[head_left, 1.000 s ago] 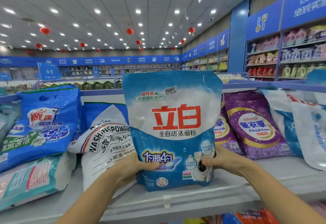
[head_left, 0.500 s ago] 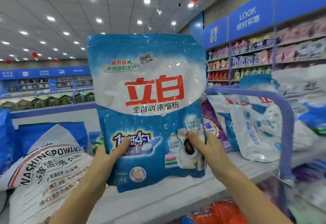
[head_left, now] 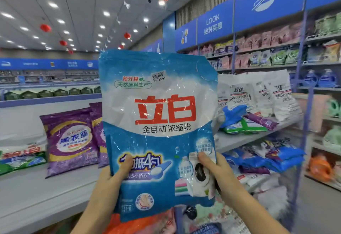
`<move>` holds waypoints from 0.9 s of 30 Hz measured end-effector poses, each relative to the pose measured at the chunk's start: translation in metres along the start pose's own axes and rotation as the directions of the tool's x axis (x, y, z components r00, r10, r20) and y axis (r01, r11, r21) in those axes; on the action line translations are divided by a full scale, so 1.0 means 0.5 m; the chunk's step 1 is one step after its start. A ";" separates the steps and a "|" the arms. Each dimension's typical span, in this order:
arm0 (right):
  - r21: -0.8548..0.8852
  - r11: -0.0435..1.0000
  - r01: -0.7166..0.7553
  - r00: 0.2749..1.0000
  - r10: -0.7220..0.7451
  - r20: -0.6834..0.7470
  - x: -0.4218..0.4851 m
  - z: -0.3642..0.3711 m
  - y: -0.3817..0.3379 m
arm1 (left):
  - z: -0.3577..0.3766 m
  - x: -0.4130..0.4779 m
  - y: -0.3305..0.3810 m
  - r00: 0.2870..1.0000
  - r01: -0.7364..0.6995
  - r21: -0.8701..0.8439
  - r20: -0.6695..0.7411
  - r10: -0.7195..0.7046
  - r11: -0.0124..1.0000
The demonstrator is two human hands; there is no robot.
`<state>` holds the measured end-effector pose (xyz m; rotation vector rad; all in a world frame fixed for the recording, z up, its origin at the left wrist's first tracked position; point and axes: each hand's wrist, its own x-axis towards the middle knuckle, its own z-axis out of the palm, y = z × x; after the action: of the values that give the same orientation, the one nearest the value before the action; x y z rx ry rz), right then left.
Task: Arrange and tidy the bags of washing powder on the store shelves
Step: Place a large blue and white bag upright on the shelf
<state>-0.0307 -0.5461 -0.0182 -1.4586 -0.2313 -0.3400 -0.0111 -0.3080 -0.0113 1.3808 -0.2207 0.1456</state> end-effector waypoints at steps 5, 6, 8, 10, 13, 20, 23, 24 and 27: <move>-0.020 0.999 -0.028 0.994 0.025 -0.105 0.002 -0.158 -0.012 | 0.166 0.002 -0.045 0.994 0.065 -0.006 0.086 -0.064 0.998; 0.001 0.999 -0.035 0.989 0.034 -0.143 0.008 -0.185 -0.010 | 0.196 0.009 -0.054 0.993 0.062 -0.022 0.100 -0.059 0.998; 0.046 0.998 -0.050 0.977 0.058 -0.206 0.023 -0.235 -0.003 | 0.252 0.023 -0.070 0.994 0.061 -0.021 0.095 -0.059 0.998; 0.089 0.995 -0.052 0.968 0.072 -0.242 0.043 -0.283 0.006 | 0.296 0.044 -0.087 0.991 0.057 -0.025 0.119 -0.054 0.998; 0.134 0.990 -0.049 0.951 0.087 -0.295 0.087 -0.355 0.023 | 0.336 0.082 -0.117 0.988 0.044 0.003 0.148 -0.044 0.999; 0.080 0.996 0.032 0.943 -0.003 -0.333 0.235 -0.507 0.015 | 0.416 0.203 -0.177 0.969 -0.241 0.297 0.132 0.210 0.924; 0.036 0.998 0.054 0.947 -0.039 -0.318 0.298 -0.569 0.011 | 0.446 0.262 -0.215 0.831 -0.512 0.709 0.267 0.488 0.484; 0.021 0.998 0.054 0.947 -0.044 -0.317 0.318 -0.587 0.013 | 0.461 0.282 -0.222 0.811 -0.530 0.789 0.364 0.459 0.311; 0.016 0.999 0.030 0.949 -0.023 -0.316 0.377 -0.634 0.021 | 0.492 0.338 -0.244 0.829 -0.505 0.862 0.501 0.247 -0.053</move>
<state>0.1321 -0.8762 0.0064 -1.3596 0.0046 -0.5847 0.1638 -0.5767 -0.0447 2.7851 -0.8228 0.7940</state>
